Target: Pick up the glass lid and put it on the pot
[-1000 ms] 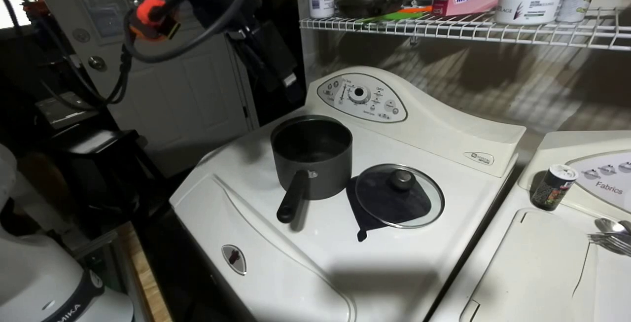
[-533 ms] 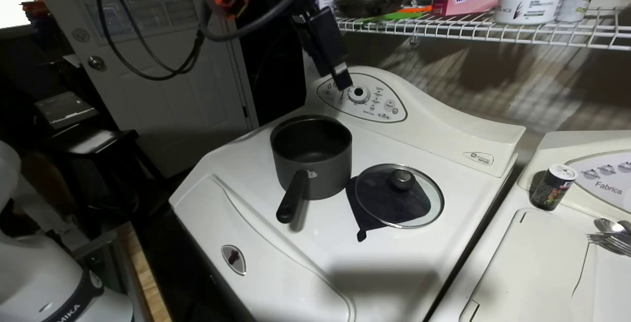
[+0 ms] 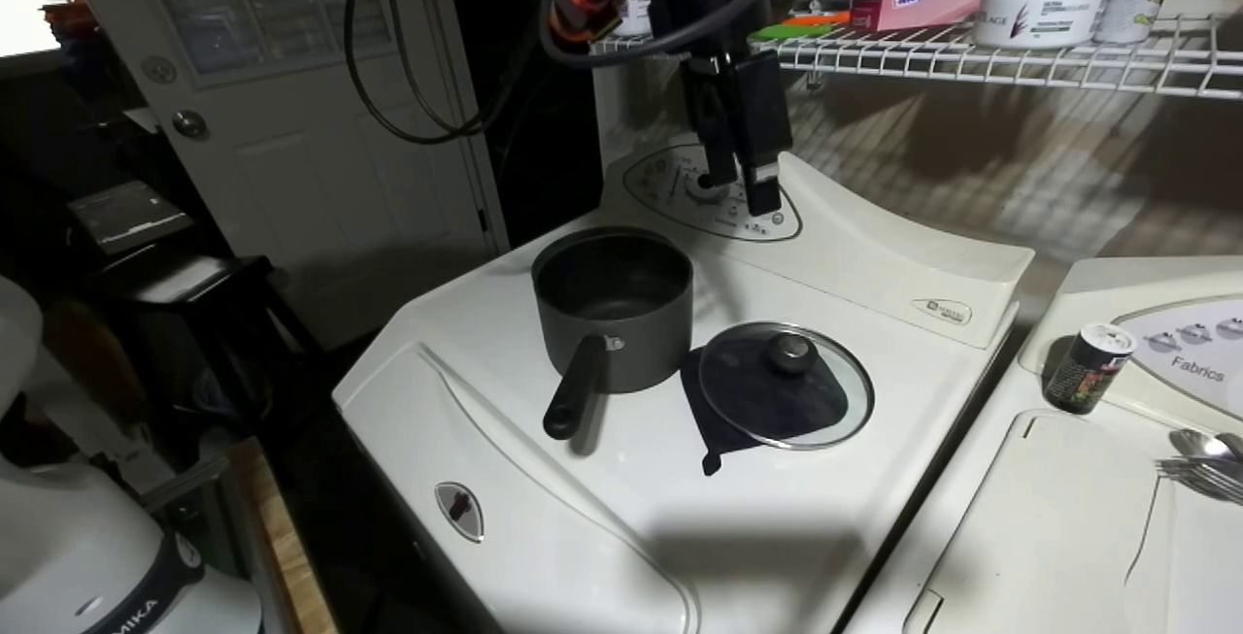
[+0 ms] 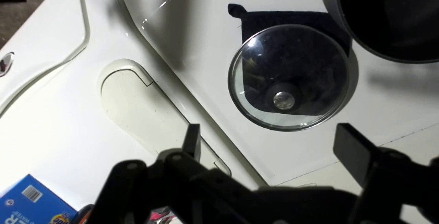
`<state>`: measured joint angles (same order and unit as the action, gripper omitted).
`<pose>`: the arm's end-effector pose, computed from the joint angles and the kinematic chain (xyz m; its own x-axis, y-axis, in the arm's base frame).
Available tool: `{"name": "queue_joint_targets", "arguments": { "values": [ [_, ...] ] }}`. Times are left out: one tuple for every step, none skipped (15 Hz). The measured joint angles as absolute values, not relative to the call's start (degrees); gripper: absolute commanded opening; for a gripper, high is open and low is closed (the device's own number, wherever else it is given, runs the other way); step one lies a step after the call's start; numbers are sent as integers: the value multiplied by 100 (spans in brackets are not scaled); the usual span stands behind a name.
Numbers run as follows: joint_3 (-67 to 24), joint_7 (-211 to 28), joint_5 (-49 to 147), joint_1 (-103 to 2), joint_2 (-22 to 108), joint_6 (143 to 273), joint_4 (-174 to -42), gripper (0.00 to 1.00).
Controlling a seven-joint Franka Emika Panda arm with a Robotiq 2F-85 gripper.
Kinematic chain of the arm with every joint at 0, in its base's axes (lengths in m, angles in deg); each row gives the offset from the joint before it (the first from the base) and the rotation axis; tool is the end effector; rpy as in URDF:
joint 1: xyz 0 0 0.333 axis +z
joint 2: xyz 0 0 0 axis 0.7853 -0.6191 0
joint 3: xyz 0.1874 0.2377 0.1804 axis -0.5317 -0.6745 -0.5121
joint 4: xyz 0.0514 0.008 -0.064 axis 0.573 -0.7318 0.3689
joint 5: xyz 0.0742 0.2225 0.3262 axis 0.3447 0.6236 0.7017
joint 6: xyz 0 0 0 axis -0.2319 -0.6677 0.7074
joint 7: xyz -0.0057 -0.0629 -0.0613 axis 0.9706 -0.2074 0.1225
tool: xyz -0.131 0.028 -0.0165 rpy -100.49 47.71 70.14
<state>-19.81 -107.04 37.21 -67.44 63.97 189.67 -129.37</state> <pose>0.5114 -0.2231 0.5208 0.8106 -0.5539 0.1902 -0.5833 -0.7924 0.1783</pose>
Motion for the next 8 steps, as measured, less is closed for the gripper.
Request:
{"name": "queue_joint_targets", "arguments": {
  "values": [
    [-1974,-10704,3721,-6742,6311,18935,-12856,100],
    [-1973,-10705,3721,-6739,6267,18921,-12808,100],
    [-1973,-10706,3721,-6735,6252,18913,-12783,100],
    [-1953,-10705,3721,-6717,6253,18913,-12783,100],
    [-1924,-10696,3722,-6693,6243,18904,-12787,100],
    [-1892,-10695,3742,-6670,6200,18814,-12783,100],
    [-1856,-10684,3814,-6649,6104,18709,-12774,100],
    [-1828,-10631,3930,-6639,5964,18647,-12766,100]
  ]
}}
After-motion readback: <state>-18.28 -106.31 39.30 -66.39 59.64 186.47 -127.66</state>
